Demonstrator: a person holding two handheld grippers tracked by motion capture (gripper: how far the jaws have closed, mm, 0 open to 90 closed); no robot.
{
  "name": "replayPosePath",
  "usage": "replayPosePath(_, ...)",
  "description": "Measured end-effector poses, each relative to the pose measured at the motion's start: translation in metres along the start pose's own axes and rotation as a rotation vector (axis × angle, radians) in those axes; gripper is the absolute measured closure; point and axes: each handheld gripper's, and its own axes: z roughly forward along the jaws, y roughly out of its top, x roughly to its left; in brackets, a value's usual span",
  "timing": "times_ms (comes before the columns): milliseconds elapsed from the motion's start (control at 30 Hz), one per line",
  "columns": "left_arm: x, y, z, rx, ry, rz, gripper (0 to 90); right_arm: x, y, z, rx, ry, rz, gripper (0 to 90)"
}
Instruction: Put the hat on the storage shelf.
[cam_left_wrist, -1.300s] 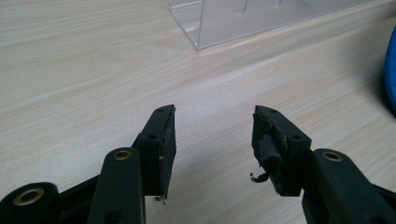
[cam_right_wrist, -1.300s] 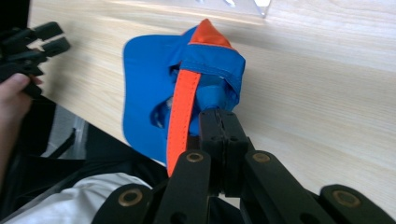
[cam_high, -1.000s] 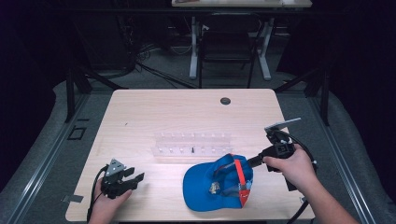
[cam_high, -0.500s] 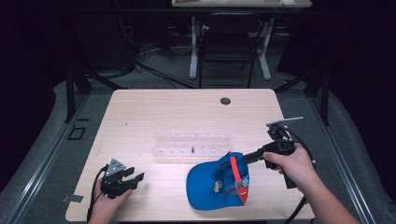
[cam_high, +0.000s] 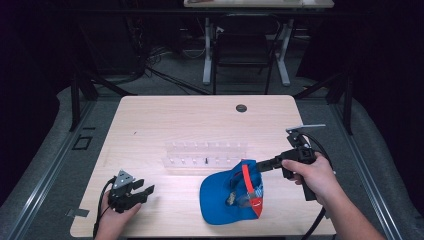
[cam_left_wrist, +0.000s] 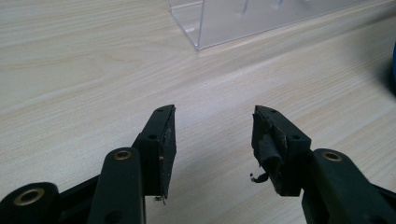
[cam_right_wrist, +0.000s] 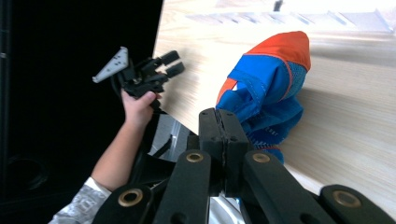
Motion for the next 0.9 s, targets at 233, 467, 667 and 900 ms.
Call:
replayPosePath(233, 0.000, 0.000, 0.000, -0.001, 0.001, 0.000, 50.1, 0.008, 0.002, -0.008, -0.023, 0.080, -0.017, 90.0)
replayPosePath(467, 0.000, 0.000, 0.000, 0.006, 0.000, -0.001, 50.1, 0.021, 0.002, -0.013, -0.050, 0.125, -0.044, 90.0)
replayPosePath(667, -0.001, 0.000, 0.000, 0.002, 0.002, -0.002, 50.1, 0.035, 0.004, -0.017, -0.060, 0.155, -0.076, 90.0)
replayPosePath(900, 0.000, 0.000, 0.000, -0.003, 0.002, -0.002, 50.1, 0.045, 0.008, -0.022, -0.080, 0.192, -0.089, 90.0)
